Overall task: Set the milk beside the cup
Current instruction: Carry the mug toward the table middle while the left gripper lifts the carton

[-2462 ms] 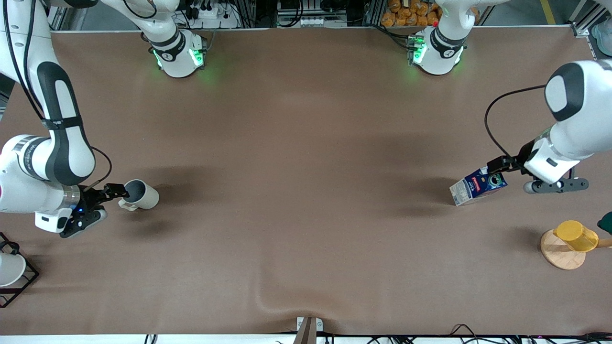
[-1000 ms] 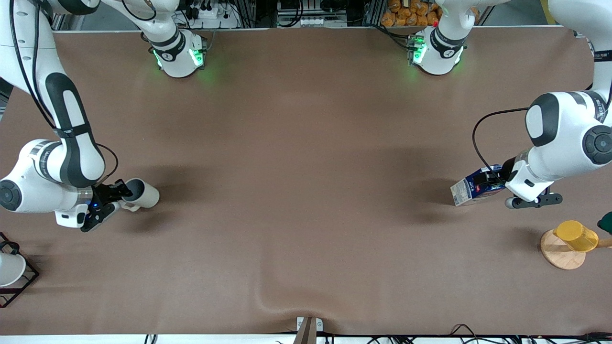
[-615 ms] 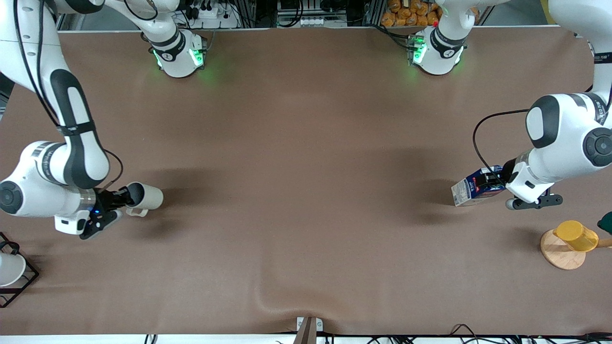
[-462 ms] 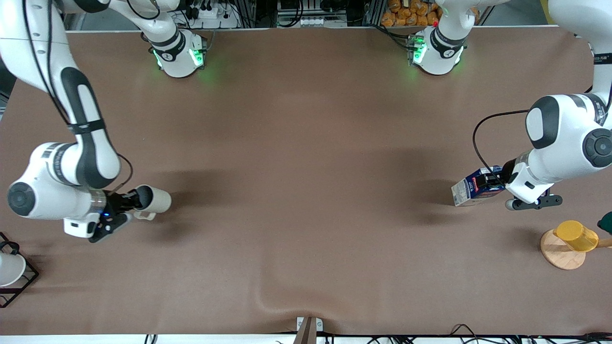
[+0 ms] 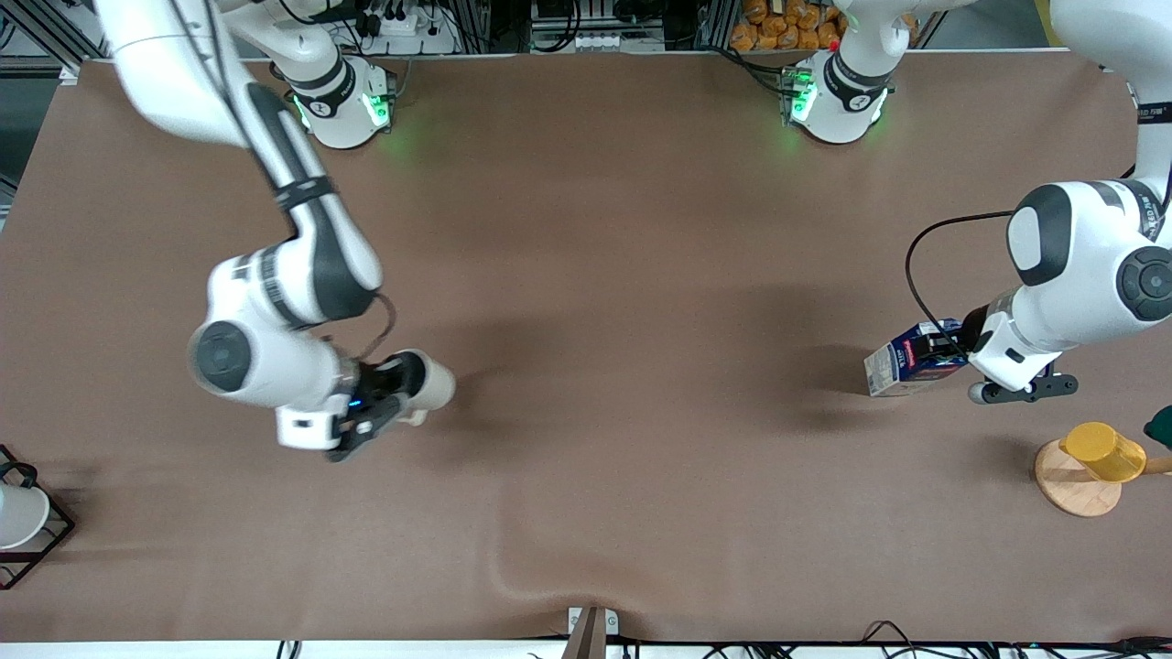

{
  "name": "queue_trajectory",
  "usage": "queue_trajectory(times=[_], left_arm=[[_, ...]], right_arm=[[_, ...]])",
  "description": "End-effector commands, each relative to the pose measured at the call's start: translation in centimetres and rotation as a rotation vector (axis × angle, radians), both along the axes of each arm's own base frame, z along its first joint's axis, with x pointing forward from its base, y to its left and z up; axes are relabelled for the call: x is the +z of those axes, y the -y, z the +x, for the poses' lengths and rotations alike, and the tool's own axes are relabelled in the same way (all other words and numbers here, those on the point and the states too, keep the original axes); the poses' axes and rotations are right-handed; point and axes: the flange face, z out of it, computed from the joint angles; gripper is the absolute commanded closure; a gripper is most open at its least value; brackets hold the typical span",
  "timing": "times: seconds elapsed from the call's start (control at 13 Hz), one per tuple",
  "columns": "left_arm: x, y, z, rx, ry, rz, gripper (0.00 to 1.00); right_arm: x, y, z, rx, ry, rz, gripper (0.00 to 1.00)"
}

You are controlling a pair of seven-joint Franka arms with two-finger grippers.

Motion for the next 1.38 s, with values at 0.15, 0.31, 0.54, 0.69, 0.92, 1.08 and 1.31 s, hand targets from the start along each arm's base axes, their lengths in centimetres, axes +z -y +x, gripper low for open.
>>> queue_trajectory(times=[0.15, 0.31, 0.54, 0.69, 0.92, 1.08, 1.31], left_arm=[[1.5, 1.1, 0.6, 0.011, 0.017, 0.015, 0.43], [2.0, 3.1, 0.3, 0.015, -0.004, 0.020, 0.42], [2.8, 5.7, 0.2, 0.041, -0.022, 0.028, 0.42], [3.4, 8.3, 0.0, 0.076, -0.011, 0.035, 0.41], [4.7, 12.4, 0.4, 0.110, 0.020, 0.036, 0.42], [4.6, 14.8, 0.0, 0.117, 0.016, 0.031, 0.42], [5.0, 19.1, -0.6, 0.110, 0.026, 0.026, 0.42]], right_arm=[[-1.3, -10.6, -2.6, 0.031, 0.045, 0.010, 1.00], [-1.7, -12.7, -3.2, 0.055, 0.071, 0.020, 1.00], [-2.3, -16.3, -4.6, 0.101, 0.127, 0.037, 1.00], [-3.6, -17.5, -4.5, 0.117, 0.184, 0.045, 1.00], [-4.9, -17.6, -4.1, 0.148, 0.208, 0.015, 1.00], [-5.3, -16.9, -3.7, 0.183, 0.230, -0.033, 1.00], [-5.8, -17.2, -4.1, 0.206, 0.236, -0.054, 1.00]])
